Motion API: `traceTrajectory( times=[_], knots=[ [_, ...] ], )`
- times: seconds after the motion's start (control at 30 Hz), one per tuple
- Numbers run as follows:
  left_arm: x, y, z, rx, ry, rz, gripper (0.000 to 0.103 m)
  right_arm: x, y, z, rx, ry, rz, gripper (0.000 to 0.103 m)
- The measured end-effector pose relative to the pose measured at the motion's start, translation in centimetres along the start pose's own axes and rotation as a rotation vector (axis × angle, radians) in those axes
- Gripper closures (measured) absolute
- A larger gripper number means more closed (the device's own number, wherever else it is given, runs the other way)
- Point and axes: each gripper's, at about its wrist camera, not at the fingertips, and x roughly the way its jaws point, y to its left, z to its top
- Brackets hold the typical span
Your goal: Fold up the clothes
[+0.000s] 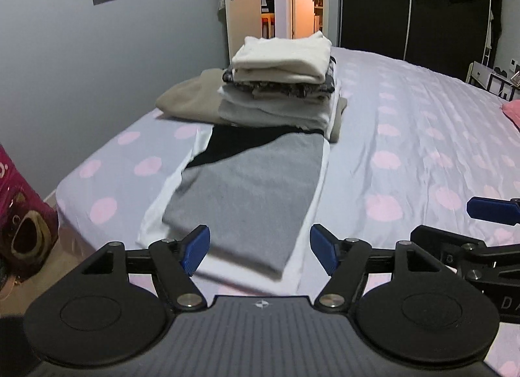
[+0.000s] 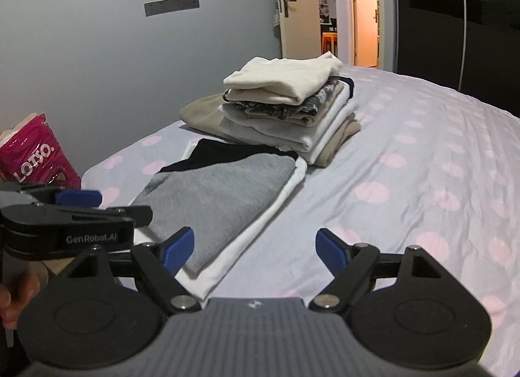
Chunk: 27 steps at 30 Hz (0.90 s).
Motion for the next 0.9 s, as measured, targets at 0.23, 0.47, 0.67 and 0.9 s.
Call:
traceTrajectory(
  times=[0.23, 0.47, 0.67, 0.9],
  knots=[
    [-1.1, -0.7, -1.6, -0.014, 0.017, -0.006, 0.033, -1.2, 0.2, -1.6, 0.01, 0.005, 0.001, 0.019],
    [-1.9, -1.4, -2.0, -0.027, 0.019, 0.023, 0.032, -1.9, 0.5, -2.2, -0.004, 0.004, -0.006, 0.017],
    [-2.0, -1.7, -2.2, -0.033, 0.029, 0.05, 0.032, -2.1, 0.4, -2.5, 0.001, 0.014, -0.004, 0.017],
    [-1.8, -1.9, -2.3, -0.042, 0.037, 0.066, 0.033, -1.8, 0.1, -2.7, 0.018, 0.026, -0.006, 0.017]
  ],
)
